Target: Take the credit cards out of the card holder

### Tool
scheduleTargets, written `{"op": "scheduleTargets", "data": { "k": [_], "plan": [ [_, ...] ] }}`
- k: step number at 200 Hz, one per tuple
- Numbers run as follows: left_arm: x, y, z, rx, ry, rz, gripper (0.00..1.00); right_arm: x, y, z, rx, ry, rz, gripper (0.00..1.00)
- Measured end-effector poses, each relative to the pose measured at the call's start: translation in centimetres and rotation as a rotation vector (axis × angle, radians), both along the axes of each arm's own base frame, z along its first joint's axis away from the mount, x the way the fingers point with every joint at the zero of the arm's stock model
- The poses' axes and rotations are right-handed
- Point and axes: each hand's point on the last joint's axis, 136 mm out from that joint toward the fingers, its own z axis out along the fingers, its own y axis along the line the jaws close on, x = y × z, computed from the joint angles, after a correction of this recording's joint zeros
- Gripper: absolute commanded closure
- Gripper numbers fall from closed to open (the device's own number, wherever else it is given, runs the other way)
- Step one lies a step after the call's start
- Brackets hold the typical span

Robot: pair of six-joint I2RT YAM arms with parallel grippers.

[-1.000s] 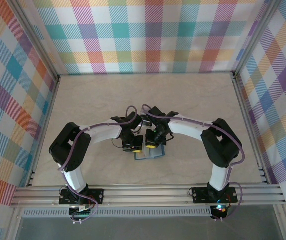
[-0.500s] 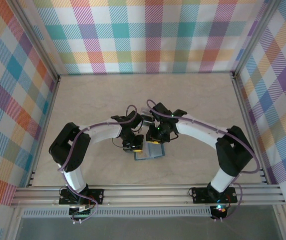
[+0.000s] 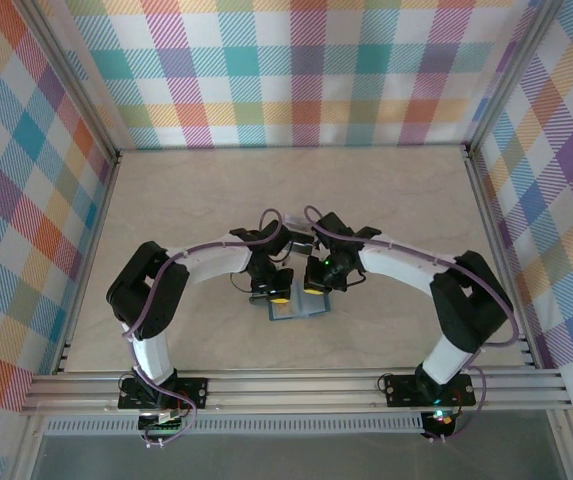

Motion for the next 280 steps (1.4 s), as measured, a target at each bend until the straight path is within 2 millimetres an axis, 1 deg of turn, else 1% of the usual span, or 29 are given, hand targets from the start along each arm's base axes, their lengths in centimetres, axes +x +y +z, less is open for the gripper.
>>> {"op": "scheduleTargets", "data": {
  "k": [23,51,68,82,100,110,132,156,172,185,208,239,272,280],
  "plan": [
    [0.0,-0.3,0.2,-0.003,-0.004,-0.006,1.00,-0.6,0.5,-2.3,0.013,0.061,0.014,0.95],
    [0.2,-0.9,0.6,-0.010,-0.011,-0.014,1.00,-1.1,0.7,-4.2,0.017,0.102,0.020,0.96],
    [0.3,-1.3,0.6,-0.011,-0.014,-0.021,1.00,-1.1,0.7,-4.5,0.016,0.107,0.021,0.95],
    [0.2,-1.5,0.6,-0.008,-0.009,-0.027,1.00,-1.1,0.5,-4.5,0.018,0.103,0.017,0.92],
    [0.2,-1.9,0.4,-0.002,-0.003,-0.035,1.00,-1.0,-0.1,-4.1,0.021,0.082,0.002,0.89],
    [0.2,-2.1,0.2,0.000,-0.001,-0.040,1.00,-1.1,-0.6,-3.4,0.020,0.065,-0.010,0.87],
    [0.4,-2.6,0.0,0.001,0.000,-0.044,1.00,-0.4,-2.1,-1.1,0.023,0.005,-0.056,0.86],
    [0.8,-3.2,0.2,-0.006,-0.007,-0.049,1.00,0.6,-3.5,1.7,0.037,-0.075,-0.100,0.86],
    [1.0,-3.6,0.4,-0.012,-0.014,-0.054,1.00,0.8,-4.1,2.9,0.041,-0.106,-0.120,0.86],
    [1.0,-3.9,0.5,-0.015,-0.016,-0.058,1.00,0.7,-4.3,3.4,0.048,-0.117,-0.122,0.86],
    [1.1,-4.3,0.2,-0.013,-0.014,-0.064,1.00,0.2,-4.2,3.5,0.066,-0.105,-0.127,0.86],
    [0.9,-4.4,-0.8,-0.003,0.008,-0.068,1.00,-0.7,-3.9,2.7,0.098,-0.056,-0.129,0.87],
    [0.9,-4.5,-0.9,-0.008,0.011,-0.068,1.00,-1.3,-3.2,1.8,0.148,-0.009,-0.129,0.89],
    [0.9,-4.6,-0.9,-0.010,0.013,-0.069,0.99,-1.4,-2.9,1.5,0.158,0.003,-0.126,0.89]
  ]
}}
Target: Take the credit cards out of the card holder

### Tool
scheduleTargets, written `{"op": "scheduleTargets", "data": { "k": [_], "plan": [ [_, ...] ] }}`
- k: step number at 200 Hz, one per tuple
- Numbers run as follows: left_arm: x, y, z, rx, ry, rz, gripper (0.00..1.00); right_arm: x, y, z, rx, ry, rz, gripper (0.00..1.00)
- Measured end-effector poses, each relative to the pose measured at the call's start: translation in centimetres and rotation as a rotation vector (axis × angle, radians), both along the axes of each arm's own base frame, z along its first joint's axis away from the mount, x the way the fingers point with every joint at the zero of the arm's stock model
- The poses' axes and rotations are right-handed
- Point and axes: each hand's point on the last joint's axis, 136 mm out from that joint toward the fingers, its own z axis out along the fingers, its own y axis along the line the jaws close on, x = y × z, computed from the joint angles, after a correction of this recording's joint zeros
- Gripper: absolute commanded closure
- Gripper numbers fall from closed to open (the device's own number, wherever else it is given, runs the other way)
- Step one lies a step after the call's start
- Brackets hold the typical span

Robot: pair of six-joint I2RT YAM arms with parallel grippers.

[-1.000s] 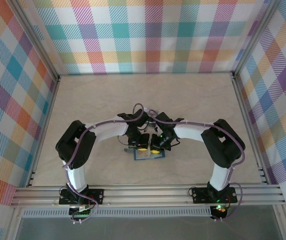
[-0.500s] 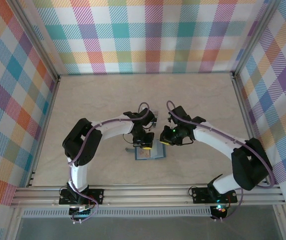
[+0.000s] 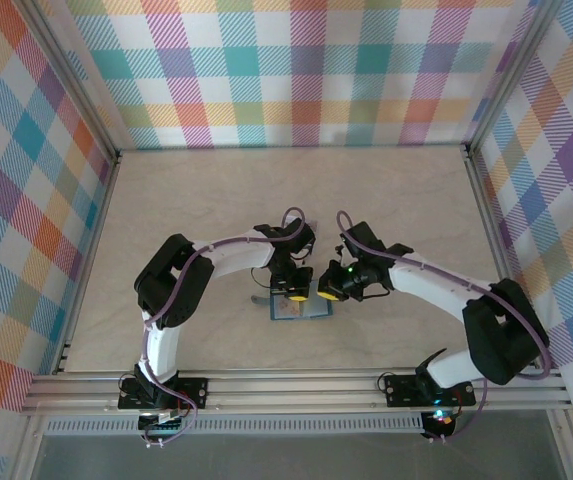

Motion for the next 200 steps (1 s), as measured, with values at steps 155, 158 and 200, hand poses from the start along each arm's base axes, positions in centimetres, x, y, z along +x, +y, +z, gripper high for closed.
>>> {"op": "scheduleTargets", "data": {
  "k": [155,158,200],
  "plan": [
    [0.8,0.8,1.8,0.011,-0.081,0.026,0.99,-0.5,2.1,-5.3,0.045,0.145,0.015,0.93],
    [0.8,0.8,2.0,0.012,-0.086,0.027,0.99,-0.5,2.1,-5.4,0.044,0.146,0.015,0.93],
    [0.8,2.6,3.8,0.025,-0.131,0.053,0.99,-0.1,2.5,-4.9,0.051,0.141,0.017,0.90]
  ]
}}
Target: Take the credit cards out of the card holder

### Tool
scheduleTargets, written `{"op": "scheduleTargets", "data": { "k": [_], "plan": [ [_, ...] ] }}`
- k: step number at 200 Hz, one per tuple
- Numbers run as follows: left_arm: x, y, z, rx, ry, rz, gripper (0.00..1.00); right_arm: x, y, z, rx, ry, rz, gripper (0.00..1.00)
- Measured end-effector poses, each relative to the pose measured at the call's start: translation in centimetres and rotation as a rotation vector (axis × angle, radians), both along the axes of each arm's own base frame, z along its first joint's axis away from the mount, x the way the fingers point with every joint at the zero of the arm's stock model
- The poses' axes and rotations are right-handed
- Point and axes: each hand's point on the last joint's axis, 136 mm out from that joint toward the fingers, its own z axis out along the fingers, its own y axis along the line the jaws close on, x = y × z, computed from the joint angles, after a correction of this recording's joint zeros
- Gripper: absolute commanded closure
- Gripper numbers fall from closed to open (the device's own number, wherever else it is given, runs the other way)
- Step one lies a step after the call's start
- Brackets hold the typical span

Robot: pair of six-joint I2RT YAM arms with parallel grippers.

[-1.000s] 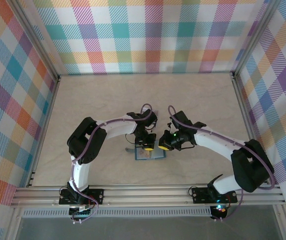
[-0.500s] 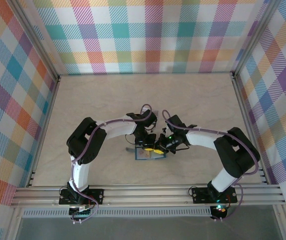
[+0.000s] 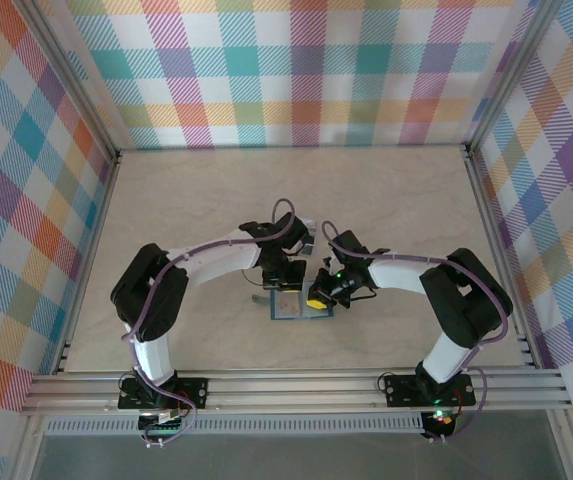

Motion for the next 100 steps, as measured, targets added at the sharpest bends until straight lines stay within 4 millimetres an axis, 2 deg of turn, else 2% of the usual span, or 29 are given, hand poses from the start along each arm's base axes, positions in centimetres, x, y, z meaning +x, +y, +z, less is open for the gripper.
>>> {"op": "scheduleTargets", "data": {
  "k": [61,100],
  "plan": [
    [-1.2,3.9,-1.9,0.071,0.044,0.050,1.00,1.4,1.3,0.5,0.024,-0.004,0.008,0.86],
    [-1.6,5.1,-2.7,0.095,0.060,0.063,1.00,2.3,2.1,1.0,0.033,-0.016,0.026,0.82]
  ]
}}
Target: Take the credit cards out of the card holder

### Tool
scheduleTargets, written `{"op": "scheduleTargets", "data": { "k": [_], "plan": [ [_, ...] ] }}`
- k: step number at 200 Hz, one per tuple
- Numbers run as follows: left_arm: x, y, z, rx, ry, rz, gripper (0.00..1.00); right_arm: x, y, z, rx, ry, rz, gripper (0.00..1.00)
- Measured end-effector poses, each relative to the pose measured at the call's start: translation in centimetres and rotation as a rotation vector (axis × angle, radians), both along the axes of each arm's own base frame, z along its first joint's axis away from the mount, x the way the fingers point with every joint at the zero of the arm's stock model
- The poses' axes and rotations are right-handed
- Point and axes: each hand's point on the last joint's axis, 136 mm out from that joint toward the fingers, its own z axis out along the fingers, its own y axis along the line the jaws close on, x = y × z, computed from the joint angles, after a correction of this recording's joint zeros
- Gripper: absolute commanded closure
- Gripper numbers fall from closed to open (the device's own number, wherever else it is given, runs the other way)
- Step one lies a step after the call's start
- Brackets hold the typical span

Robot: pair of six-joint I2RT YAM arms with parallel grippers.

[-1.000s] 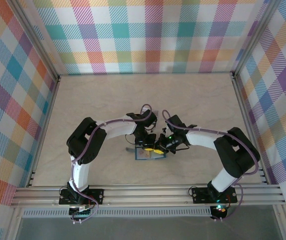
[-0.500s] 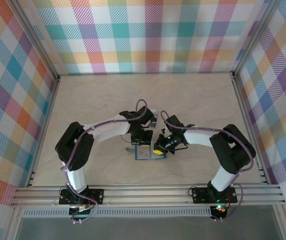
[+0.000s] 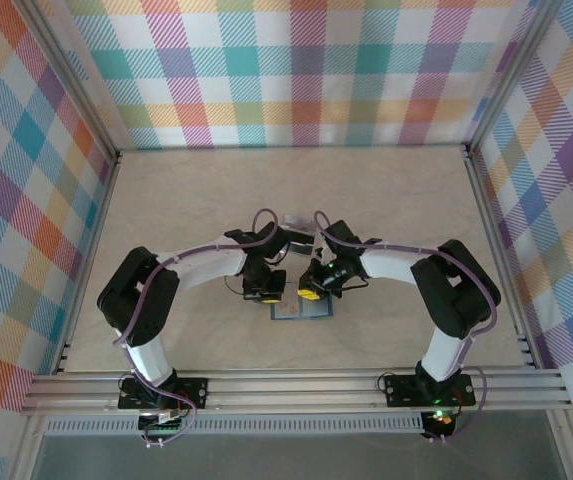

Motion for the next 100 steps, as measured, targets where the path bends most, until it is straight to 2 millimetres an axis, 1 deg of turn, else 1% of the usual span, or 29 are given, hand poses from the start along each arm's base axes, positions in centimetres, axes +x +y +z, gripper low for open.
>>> {"op": "scheduleTargets", "data": {
  "k": [27,64,100],
  "plan": [
    [0.0,0.4,-0.3,0.005,0.005,0.008,1.00,0.5,0.5,0.1,0.004,-0.010,0.014,0.80],
    [-0.1,0.6,-0.5,0.006,0.008,0.008,1.00,-0.1,0.9,-0.7,-0.020,0.015,0.050,0.80],
    [-0.1,0.5,-0.6,0.003,0.011,0.007,1.00,-0.3,1.3,-0.6,-0.020,0.009,0.071,0.80]
  ]
}}
